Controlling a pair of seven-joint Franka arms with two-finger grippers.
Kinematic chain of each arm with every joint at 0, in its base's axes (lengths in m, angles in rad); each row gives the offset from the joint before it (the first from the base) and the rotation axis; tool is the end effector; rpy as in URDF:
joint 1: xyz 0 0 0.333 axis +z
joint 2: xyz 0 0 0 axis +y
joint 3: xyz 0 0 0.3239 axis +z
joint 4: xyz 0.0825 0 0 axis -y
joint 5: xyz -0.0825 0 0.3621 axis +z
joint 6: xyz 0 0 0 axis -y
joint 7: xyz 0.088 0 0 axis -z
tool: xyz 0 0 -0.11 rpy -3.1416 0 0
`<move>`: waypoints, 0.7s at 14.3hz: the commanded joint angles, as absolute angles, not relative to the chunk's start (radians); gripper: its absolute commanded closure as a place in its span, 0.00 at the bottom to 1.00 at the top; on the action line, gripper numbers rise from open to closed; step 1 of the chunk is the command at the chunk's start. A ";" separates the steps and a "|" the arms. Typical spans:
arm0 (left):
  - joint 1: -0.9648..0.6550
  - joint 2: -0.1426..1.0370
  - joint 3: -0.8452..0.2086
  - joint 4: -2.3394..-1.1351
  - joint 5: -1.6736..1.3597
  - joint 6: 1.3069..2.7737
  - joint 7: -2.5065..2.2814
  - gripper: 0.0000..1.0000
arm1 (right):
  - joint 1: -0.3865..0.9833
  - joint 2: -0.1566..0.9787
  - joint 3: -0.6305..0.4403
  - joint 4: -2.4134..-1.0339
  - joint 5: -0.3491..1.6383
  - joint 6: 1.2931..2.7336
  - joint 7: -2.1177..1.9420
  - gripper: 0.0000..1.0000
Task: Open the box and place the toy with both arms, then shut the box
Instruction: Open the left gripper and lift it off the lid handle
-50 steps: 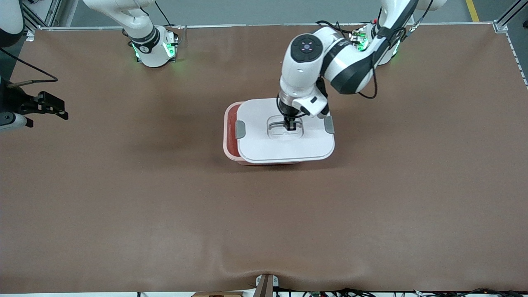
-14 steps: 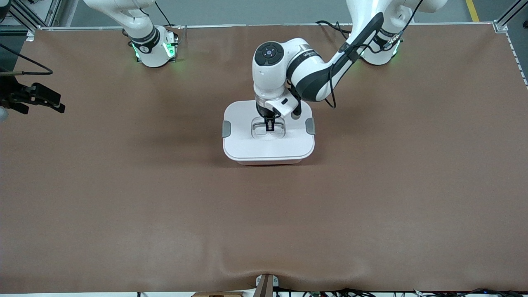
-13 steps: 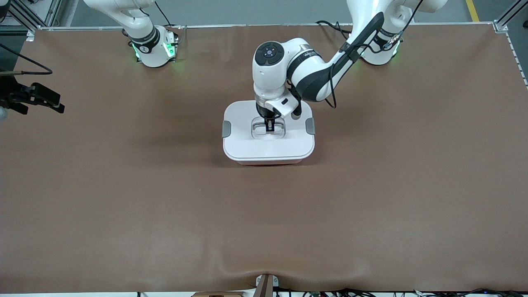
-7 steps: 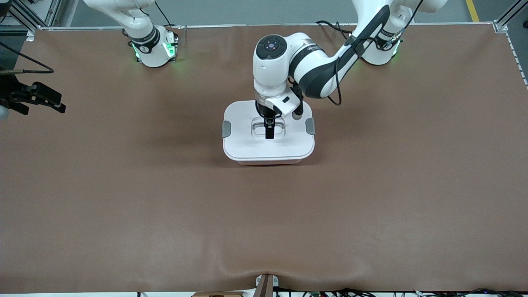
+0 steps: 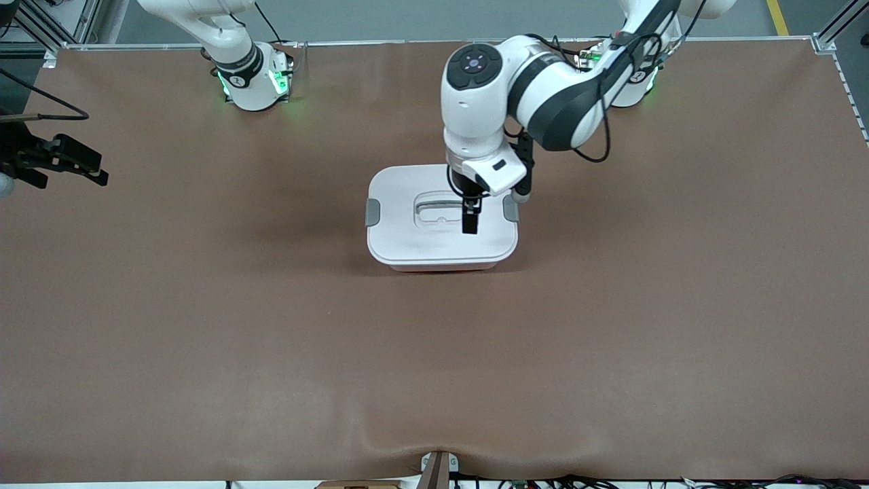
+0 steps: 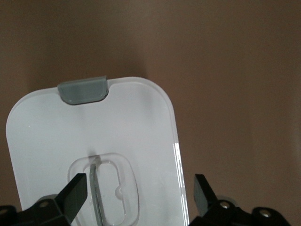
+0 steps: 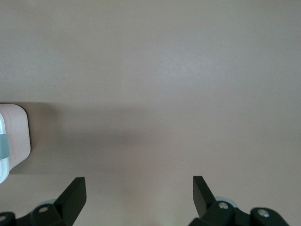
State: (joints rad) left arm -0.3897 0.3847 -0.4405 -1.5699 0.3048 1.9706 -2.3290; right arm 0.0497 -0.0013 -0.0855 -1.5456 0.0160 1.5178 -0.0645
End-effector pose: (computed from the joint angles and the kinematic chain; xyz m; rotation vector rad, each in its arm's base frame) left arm 0.4821 -0.4403 0.4546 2.3345 2.0069 0.1902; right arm 0.5266 -0.0171 0.6368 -3.1236 -0.0458 0.0401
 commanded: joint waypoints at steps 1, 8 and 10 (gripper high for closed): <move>-0.324 0.335 -0.446 -1.575 0.311 1.950 -2.216 0.00 | 0.035 -0.005 -0.084 -1.531 0.031 1.508 -0.051 0.00; -0.184 0.285 -0.454 -1.575 0.308 1.853 -1.923 0.00 | 0.037 -0.005 -0.087 -1.532 0.017 1.513 -0.052 0.00; -0.138 0.282 -0.456 -1.574 0.275 1.827 -1.808 0.00 | 0.037 -0.005 -0.086 -1.531 0.023 1.516 -0.051 0.00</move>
State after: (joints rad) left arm -0.1862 0.3049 -0.4425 -1.5689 0.3016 1.8604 -1.9054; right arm 0.0472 -0.0014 -0.0948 -1.5400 0.0156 1.5201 -0.0644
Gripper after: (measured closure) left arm 0.000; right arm 0.000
